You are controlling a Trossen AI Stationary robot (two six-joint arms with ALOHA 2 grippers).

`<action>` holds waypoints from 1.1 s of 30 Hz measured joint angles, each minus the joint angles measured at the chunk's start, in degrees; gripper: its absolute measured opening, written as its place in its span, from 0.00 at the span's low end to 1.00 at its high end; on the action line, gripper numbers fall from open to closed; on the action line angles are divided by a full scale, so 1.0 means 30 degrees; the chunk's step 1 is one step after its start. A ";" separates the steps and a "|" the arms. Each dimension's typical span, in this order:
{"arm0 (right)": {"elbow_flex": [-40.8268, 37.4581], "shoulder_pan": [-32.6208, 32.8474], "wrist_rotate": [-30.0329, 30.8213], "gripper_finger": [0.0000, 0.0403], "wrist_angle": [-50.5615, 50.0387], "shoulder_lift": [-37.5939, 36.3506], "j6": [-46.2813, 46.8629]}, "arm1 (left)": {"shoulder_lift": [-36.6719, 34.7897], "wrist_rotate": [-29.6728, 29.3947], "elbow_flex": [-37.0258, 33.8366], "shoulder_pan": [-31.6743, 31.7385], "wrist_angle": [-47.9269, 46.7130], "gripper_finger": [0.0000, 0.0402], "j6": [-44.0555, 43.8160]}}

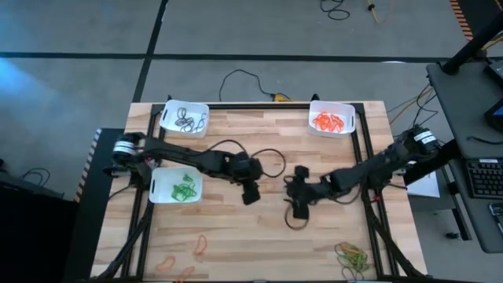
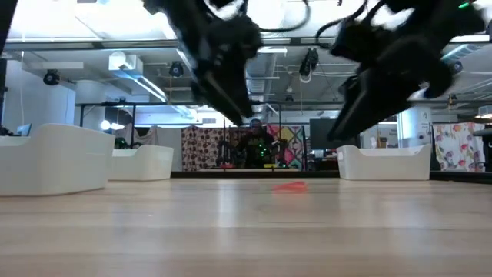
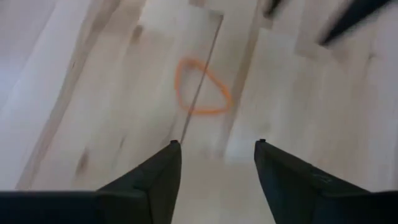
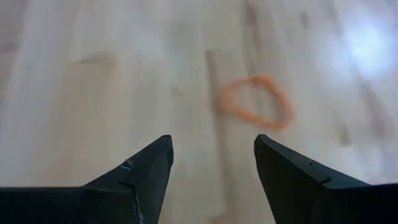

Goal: Sort rubber bands into baskets
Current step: Put the orange rubber band into the top right white bin

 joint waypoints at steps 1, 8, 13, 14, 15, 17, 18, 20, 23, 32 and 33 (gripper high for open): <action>-0.0027 -0.0530 -0.0153 0.54 0.0463 0.0153 -0.0809 | -0.0532 -0.0234 -0.0310 -0.0164 -0.0474 0.48 -0.0672; -0.0100 -0.3873 -0.4425 0.54 0.3591 0.1498 -0.4152 | -0.3781 -0.2589 -0.2989 -0.2223 -0.1726 0.49 -0.6524; 0.0001 -0.4168 -0.6052 0.54 0.5162 0.3169 -0.5444 | -0.5247 -0.2740 -0.4371 -0.3901 -0.2370 0.49 -0.9047; 0.0069 -0.4161 -0.6346 0.54 0.5512 0.3600 -0.5477 | -0.5453 -0.2742 -0.4527 -0.4187 -0.2689 0.49 -0.9386; 0.0182 -0.4161 -0.6487 0.54 0.5589 0.4152 -0.5444 | -0.5632 -0.2740 -0.4609 -0.4514 -0.2948 0.49 -0.9756; 0.0621 -0.4178 -0.6402 0.54 0.5886 0.5267 -0.5147 | -0.5808 -0.2740 -0.4661 -0.5066 -0.3950 0.49 -1.0257; 0.0791 -0.4183 -0.6133 0.54 0.5896 0.5723 -0.4961 | -0.5866 -0.2739 -0.4697 -0.5299 -0.4466 0.49 -1.0462; 0.1215 -0.4212 -0.5545 0.54 0.5796 0.6382 -0.4407 | -0.5977 -0.2725 -0.4690 -0.5725 -0.5097 0.49 -1.0832; 0.1650 -0.4241 -0.5158 0.50 0.6023 0.7083 -0.4214 | -0.6088 -0.2668 -0.4687 -0.6131 -0.5812 0.49 -1.1012; 0.2105 -0.4241 -0.4625 0.20 0.5805 0.7745 -0.4026 | -0.6431 -0.2218 -0.4683 -0.7169 -0.7289 0.49 -1.0972; 0.2107 -0.4261 -0.4546 0.15 0.5671 0.7640 -0.4026 | -0.6535 -0.2202 -0.4683 -0.7274 -0.7386 0.49 -1.0974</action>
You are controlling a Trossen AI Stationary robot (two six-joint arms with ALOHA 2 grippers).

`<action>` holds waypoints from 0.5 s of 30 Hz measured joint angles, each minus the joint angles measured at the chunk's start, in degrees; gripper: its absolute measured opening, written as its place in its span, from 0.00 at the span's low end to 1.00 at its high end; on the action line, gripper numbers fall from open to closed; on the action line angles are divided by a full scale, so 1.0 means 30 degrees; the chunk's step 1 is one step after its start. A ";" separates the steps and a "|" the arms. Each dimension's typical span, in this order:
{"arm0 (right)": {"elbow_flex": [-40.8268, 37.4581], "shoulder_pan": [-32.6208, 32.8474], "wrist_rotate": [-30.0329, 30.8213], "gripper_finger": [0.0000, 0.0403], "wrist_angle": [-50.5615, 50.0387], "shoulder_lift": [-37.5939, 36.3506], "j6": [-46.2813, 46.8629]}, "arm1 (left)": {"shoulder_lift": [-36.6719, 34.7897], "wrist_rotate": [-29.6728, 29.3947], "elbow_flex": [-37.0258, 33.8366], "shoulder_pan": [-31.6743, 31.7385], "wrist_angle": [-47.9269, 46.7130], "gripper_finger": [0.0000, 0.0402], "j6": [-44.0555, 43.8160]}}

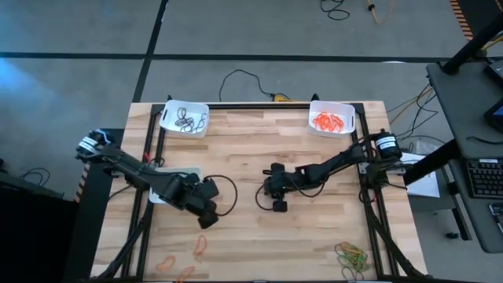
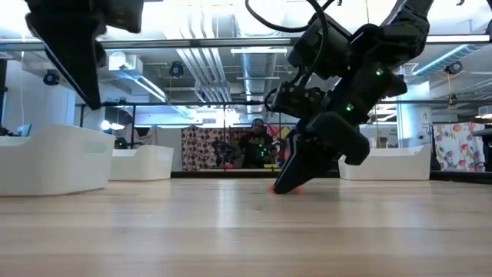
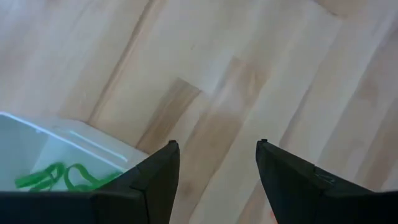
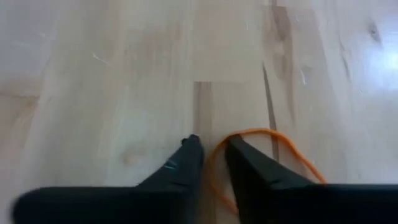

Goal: Sort rubber bands into baskets
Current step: Put the orange rubber band into the top right white bin

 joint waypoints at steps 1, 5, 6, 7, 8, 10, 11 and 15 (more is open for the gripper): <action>0.0000 -0.0045 0.0041 0.11 -0.0143 -0.0093 -0.0007 | -0.0113 -0.0005 0.0000 -0.0119 -0.0035 0.49 -0.0027; 0.0316 -0.0322 0.0200 0.03 -0.2043 -0.0945 -0.0009 | -0.0460 0.0002 0.0000 -0.0278 -0.0556 0.49 -0.0385; 0.0541 -0.0440 0.0263 0.03 -0.3099 -0.1296 -0.0052 | -0.0532 -0.0001 0.0000 -0.0302 -0.0697 0.49 -0.0500; 0.0814 -0.0585 0.0482 0.03 -0.4292 -0.1692 -0.0228 | -0.0587 0.0000 0.0001 -0.0316 -0.0846 0.49 -0.0594; 0.1154 -0.0768 0.0754 0.03 -0.5393 -0.2173 -0.0515 | -0.0637 -0.0006 0.0003 -0.0323 -0.0990 0.49 -0.0649; 0.1918 -0.1227 0.1563 0.03 -0.7336 -0.3234 -0.1369 | -0.0686 -0.0006 0.0000 -0.0336 -0.1245 0.49 -0.0727; 0.2257 -0.1542 0.2032 0.03 -0.8369 -0.3920 -0.1872 | -0.0700 -0.0006 0.0004 -0.0336 -0.1291 0.49 -0.0752; 0.2993 -0.3622 0.4746 0.03 -1.2315 -0.6227 -0.3431 | -0.0707 -0.0006 0.0000 -0.0343 -0.1647 0.49 -0.0949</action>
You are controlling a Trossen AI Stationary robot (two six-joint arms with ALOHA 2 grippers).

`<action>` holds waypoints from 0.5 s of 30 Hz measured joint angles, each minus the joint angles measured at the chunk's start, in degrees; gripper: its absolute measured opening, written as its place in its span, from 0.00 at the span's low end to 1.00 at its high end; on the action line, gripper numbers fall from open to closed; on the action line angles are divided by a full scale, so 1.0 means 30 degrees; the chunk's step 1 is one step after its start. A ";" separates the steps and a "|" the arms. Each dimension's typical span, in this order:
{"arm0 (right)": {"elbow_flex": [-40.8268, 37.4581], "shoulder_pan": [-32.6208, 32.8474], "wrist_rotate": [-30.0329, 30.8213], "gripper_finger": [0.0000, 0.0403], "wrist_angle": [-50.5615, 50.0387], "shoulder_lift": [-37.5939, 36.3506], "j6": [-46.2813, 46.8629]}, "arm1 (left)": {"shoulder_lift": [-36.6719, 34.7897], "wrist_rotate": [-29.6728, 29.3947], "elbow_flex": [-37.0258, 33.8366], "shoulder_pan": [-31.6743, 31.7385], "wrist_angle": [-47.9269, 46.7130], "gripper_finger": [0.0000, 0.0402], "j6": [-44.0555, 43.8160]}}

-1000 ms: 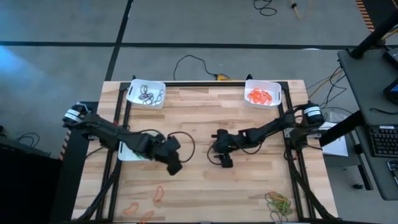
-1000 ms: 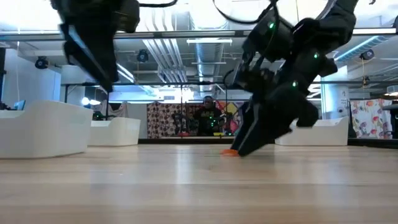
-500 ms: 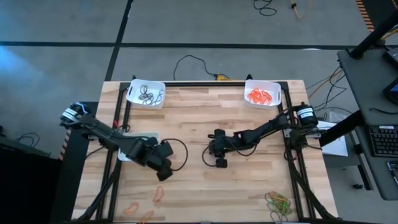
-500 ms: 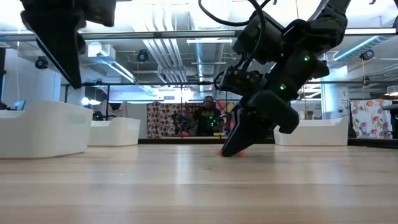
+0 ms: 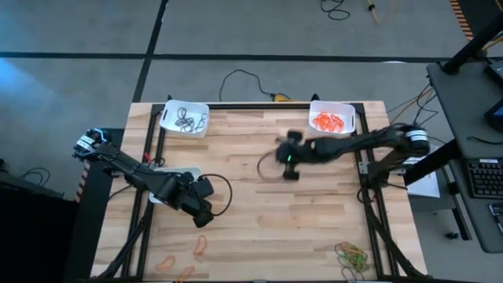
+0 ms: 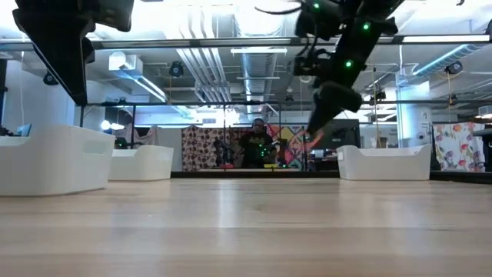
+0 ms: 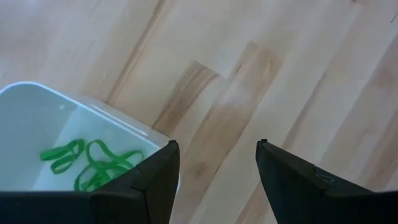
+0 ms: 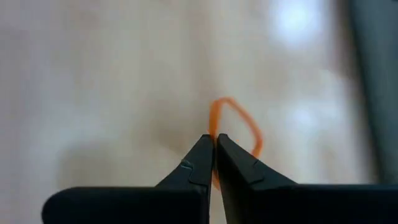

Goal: Sort rubber bands into baskets
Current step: Put the orange rubber band into the top right white bin

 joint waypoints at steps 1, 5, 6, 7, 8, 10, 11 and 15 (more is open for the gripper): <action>0.0021 -0.0723 0.0794 0.03 -0.0818 -0.0687 -0.0132 | 0.0000 0.0003 0.0003 0.0000 -0.0031 0.49 -0.0076; -0.0419 -0.4847 0.1728 0.03 -0.2466 -0.3221 -0.0011 | -0.0007 0.0116 0.0007 0.0000 -0.0049 0.49 -0.0098; -0.0751 -0.6060 0.1718 0.03 -0.2683 -0.3645 0.0279 | -0.0007 0.0137 0.0007 0.0000 -0.0063 0.49 -0.0092; -0.1082 -0.7291 0.1698 0.03 -0.2709 -0.3991 0.0560 | -0.0007 0.0133 0.0005 0.0000 -0.0064 0.49 -0.0093; -0.1368 -0.8441 0.1655 0.03 -0.2691 -0.4214 0.1025 | -0.0007 0.0138 0.0004 0.0000 -0.0068 0.49 -0.0068; -0.1645 -1.0603 0.1001 0.03 -0.2667 -0.4349 0.2052 | -0.0007 0.0131 0.0003 0.0000 -0.0086 0.49 0.0038; -0.1727 -1.1550 0.0181 0.03 -0.2536 -0.4269 0.2596 | -0.0007 0.0131 0.0005 0.0000 -0.0088 0.49 0.0098; -0.1886 -1.3926 -0.1986 0.03 -0.2020 -0.3038 0.4215 | -0.0007 0.0131 0.0003 0.0051 -0.0100 0.49 0.0558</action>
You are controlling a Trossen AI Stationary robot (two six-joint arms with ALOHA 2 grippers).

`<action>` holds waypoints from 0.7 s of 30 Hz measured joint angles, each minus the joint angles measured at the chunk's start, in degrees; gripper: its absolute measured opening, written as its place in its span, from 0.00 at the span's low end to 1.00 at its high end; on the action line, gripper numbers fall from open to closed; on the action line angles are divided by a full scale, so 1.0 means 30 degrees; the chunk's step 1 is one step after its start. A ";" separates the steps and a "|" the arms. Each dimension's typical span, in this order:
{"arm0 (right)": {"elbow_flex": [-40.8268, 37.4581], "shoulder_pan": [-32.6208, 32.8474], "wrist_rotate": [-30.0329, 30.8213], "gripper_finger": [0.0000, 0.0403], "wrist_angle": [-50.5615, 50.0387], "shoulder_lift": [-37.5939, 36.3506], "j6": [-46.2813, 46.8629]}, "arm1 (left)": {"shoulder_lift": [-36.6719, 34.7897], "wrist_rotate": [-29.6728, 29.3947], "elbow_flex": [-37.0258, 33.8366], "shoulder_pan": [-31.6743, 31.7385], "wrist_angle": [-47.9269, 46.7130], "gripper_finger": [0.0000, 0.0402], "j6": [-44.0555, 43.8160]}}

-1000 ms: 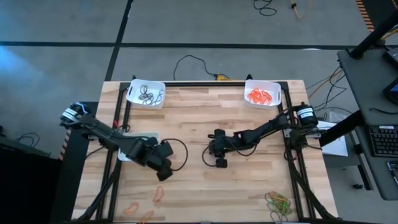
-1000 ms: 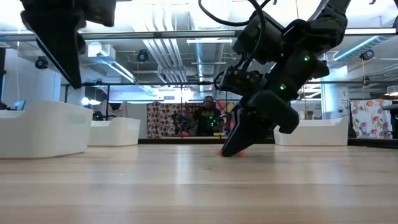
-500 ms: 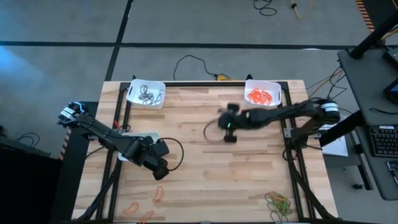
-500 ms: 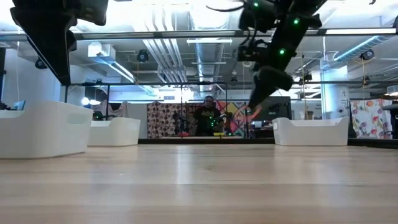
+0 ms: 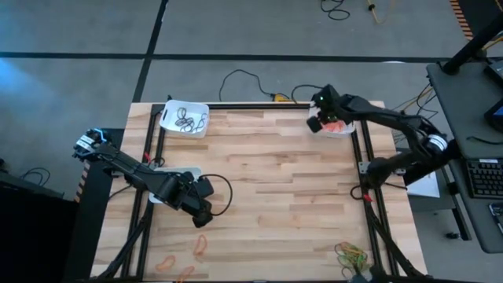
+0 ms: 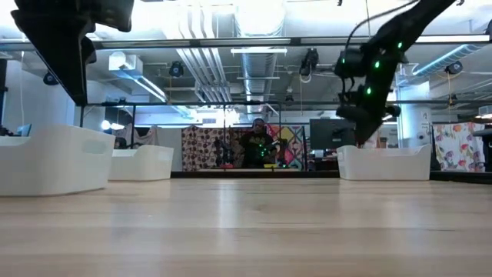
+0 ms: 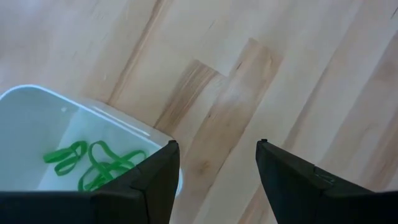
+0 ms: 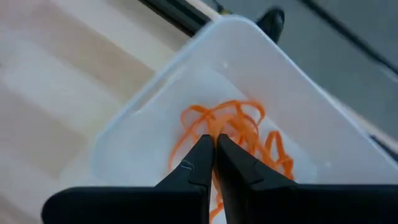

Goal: Sort rubber bands into baskets
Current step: Put the orange rubber band into the top right white bin

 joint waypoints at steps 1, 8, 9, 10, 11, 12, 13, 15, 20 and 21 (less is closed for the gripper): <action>0.0000 -0.0358 -0.0126 0.03 0.0123 0.0383 0.0142 | 0.0000 0.0000 0.0004 0.0000 -0.0007 0.49 0.0006; 0.0000 -0.1340 -0.0444 0.03 0.0753 0.3078 0.0724 | -0.0194 0.1969 0.0004 -0.0034 0.0012 0.49 -0.0825; 0.0000 -0.1354 -0.0443 0.04 0.0862 0.3334 0.0732 | -0.0285 0.2492 0.0004 -0.0065 0.0048 0.49 -0.1031; 0.0000 -0.1360 -0.0444 0.06 0.0961 0.3490 0.0789 | -0.0386 0.2974 0.0011 -0.0102 0.0073 0.49 -0.1218; 0.0000 -0.1357 -0.0444 0.08 0.0994 0.3561 0.0924 | -0.0482 0.3477 0.0050 -0.0184 0.0069 0.49 -0.1379; 0.0026 -0.1353 -0.0444 0.11 0.0984 0.3577 0.1124 | -0.0583 0.3865 0.0121 -0.0312 0.0073 0.49 -0.1514; 0.0063 -0.1341 -0.0437 0.14 0.0998 0.3552 0.1231 | -0.0637 0.4259 0.0265 -0.0449 0.0067 0.49 -0.1618; 0.0066 -0.1322 -0.0444 0.22 0.0966 0.3196 0.1380 | -0.0721 0.5016 0.0520 -0.0816 0.0149 0.49 -0.1759; 0.0066 -0.0826 -0.0436 0.39 0.0530 0.0976 0.1241 | -0.0517 0.5771 0.0689 -0.2369 0.0445 0.49 -0.3434; 0.0066 -0.0632 -0.0435 0.42 0.0442 0.0386 0.1247 | -0.0379 0.6030 0.0675 -0.2758 0.0563 0.49 -0.3938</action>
